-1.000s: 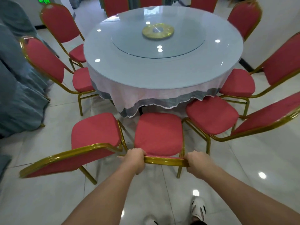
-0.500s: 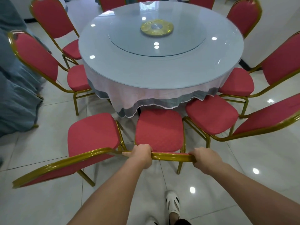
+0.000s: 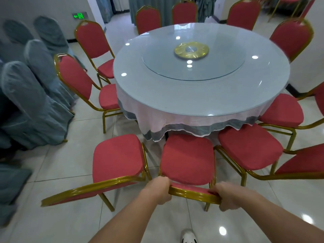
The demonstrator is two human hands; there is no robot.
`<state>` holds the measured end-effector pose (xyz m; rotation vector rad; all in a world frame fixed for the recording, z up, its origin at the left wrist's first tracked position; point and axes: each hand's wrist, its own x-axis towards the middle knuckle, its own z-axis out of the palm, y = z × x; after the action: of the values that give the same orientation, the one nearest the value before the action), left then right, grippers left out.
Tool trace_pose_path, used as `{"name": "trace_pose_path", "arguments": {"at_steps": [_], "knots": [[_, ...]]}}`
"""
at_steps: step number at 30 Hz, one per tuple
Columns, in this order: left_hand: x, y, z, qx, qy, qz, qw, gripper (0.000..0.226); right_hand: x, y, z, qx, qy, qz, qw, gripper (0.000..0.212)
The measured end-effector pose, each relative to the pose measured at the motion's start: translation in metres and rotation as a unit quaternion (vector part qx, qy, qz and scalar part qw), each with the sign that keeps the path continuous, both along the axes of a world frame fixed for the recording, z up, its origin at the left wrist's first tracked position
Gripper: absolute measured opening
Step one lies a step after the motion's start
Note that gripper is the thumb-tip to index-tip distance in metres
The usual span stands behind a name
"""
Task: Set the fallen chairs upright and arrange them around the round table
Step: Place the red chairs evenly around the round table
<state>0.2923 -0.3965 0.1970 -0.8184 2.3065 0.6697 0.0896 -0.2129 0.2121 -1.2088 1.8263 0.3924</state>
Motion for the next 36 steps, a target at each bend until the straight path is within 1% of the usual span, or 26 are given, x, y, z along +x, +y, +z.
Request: {"name": "trace_pose_path", "arguments": {"at_steps": [2,6,8,11,13,16,21,24,27,29,30,33,34,36], "knots": [[-0.004,-0.002,0.005,-0.027,-0.016,-0.041,0.999,0.013,0.003,-0.003,0.001,0.007,-0.001,0.013,1.000,0.047],[-0.013,-0.015,0.013,-0.013,-0.037,-0.066,0.997,0.025,0.001,-0.004,-0.002,0.004,-0.005,0.021,1.000,0.046],[-0.013,-0.019,0.012,-0.022,-0.041,-0.067,0.997,0.022,-0.003,-0.009,-0.002,0.001,0.000,0.043,0.999,0.047],[-0.017,-0.024,0.011,-0.020,-0.046,-0.066,0.997,0.019,-0.008,-0.013,-0.002,-0.006,0.005,0.038,0.999,0.045],[-0.021,-0.026,0.011,-0.006,-0.042,-0.063,0.997,0.020,-0.013,-0.011,-0.005,-0.015,0.017,0.017,1.000,0.046],[-0.022,-0.030,0.009,-0.015,-0.032,-0.075,0.997,0.021,-0.014,-0.007,-0.010,-0.031,0.036,-0.035,0.998,0.053],[-0.023,-0.040,0.014,-0.011,-0.009,-0.086,0.996,0.014,0.004,-0.010,-0.010,-0.069,0.108,-0.101,0.987,0.055],[-0.012,-0.040,0.011,-0.029,0.022,-0.096,0.995,0.013,0.017,-0.012,-0.010,-0.060,0.140,-0.134,0.979,0.049],[0.002,-0.048,0.005,-0.043,0.052,-0.099,0.993,0.017,0.032,-0.013,-0.007,-0.048,0.133,-0.176,0.974,0.037],[0.011,-0.062,0.006,-0.055,0.059,-0.104,0.991,0.024,0.042,-0.019,-0.002,-0.056,0.130,-0.196,0.970,0.036],[0.017,-0.072,0.007,-0.062,0.062,-0.106,0.991,0.030,0.047,-0.024,0.002,-0.068,0.119,-0.207,0.969,0.043],[0.040,-0.109,0.020,-0.064,0.077,-0.090,0.991,0.042,0.073,-0.054,0.018,-0.115,0.061,-0.230,0.964,0.074],[0.048,-0.121,0.024,-0.068,0.082,-0.080,0.991,0.044,0.082,-0.067,0.023,-0.128,0.045,-0.227,0.964,0.081],[0.066,-0.144,0.032,-0.084,0.089,-0.056,0.991,0.049,0.101,-0.095,0.033,-0.154,0.022,-0.209,0.965,0.088]]}}
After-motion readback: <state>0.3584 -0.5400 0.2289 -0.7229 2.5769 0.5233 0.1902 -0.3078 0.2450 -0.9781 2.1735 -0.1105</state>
